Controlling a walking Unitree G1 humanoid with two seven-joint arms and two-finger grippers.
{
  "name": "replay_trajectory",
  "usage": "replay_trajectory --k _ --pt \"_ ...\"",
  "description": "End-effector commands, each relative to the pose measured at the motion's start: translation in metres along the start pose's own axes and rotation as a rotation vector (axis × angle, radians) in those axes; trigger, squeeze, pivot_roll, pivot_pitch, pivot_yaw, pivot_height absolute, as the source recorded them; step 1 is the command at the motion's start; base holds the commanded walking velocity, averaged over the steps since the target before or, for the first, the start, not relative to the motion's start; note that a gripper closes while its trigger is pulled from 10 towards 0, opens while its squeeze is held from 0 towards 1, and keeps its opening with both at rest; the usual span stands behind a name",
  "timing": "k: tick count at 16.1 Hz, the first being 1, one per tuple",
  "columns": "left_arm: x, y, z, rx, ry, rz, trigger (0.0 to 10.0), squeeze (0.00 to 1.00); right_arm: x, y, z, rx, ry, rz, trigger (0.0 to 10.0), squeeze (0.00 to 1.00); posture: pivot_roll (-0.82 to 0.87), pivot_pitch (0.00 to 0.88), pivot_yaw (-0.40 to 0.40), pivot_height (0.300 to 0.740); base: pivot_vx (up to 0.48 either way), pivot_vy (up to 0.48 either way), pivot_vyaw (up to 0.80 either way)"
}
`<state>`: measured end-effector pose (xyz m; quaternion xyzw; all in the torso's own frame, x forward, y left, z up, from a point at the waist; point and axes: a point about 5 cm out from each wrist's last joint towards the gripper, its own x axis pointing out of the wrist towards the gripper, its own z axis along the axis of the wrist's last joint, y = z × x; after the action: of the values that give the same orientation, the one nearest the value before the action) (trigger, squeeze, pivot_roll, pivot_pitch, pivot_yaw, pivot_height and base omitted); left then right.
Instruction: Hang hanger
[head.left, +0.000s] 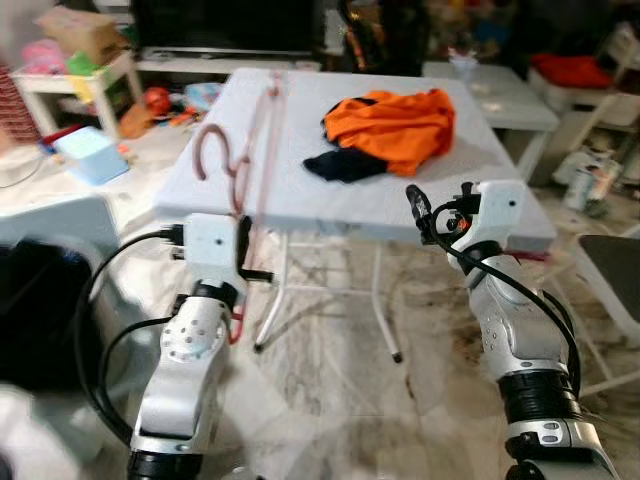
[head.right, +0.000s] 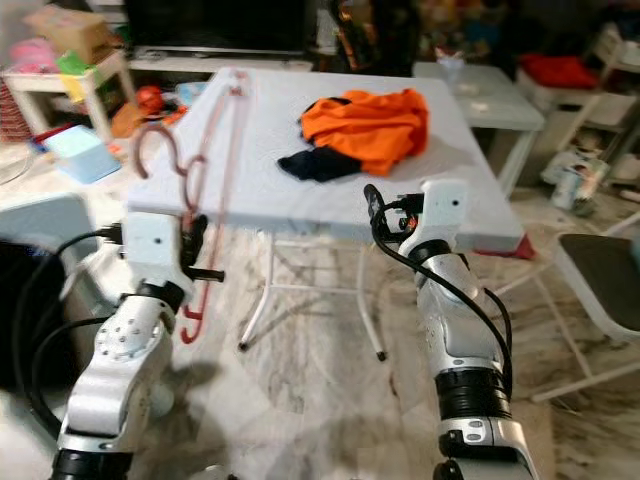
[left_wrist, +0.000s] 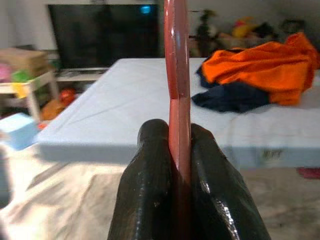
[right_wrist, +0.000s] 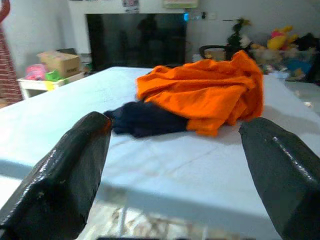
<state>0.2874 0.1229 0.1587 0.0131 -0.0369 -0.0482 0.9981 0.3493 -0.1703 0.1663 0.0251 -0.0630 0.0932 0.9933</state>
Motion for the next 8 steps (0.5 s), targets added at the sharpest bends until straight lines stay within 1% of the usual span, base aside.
replay_trajectory --k 1,6,8 --pt "-0.0003 -0.0071 0.0026 -0.002 -0.009 -0.019 10.0 0.0 -0.0007 -0.0015 -0.0004 0.001 0.01 0.006 10.0 0.0 0.0 0.0 -0.033 0.74 -0.296 0.0 0.0" --pt "-0.0023 -0.0073 0.0001 -0.002 -0.006 -0.022 10.0 0.0 -0.0007 0.0025 -0.0059 0.007 0.038 0.046 10.0 0.0 0.0 0.0 -0.043 0.74 -0.289 0.0 0.0" --pt "-0.0022 -0.0097 0.0006 -0.011 -0.009 -0.035 10.0 0.0 -0.0016 0.0044 -0.0092 0.009 0.061 0.069 10.0 0.0 0.0 0.0 -0.044 0.74 0.0 0.0 0.0"
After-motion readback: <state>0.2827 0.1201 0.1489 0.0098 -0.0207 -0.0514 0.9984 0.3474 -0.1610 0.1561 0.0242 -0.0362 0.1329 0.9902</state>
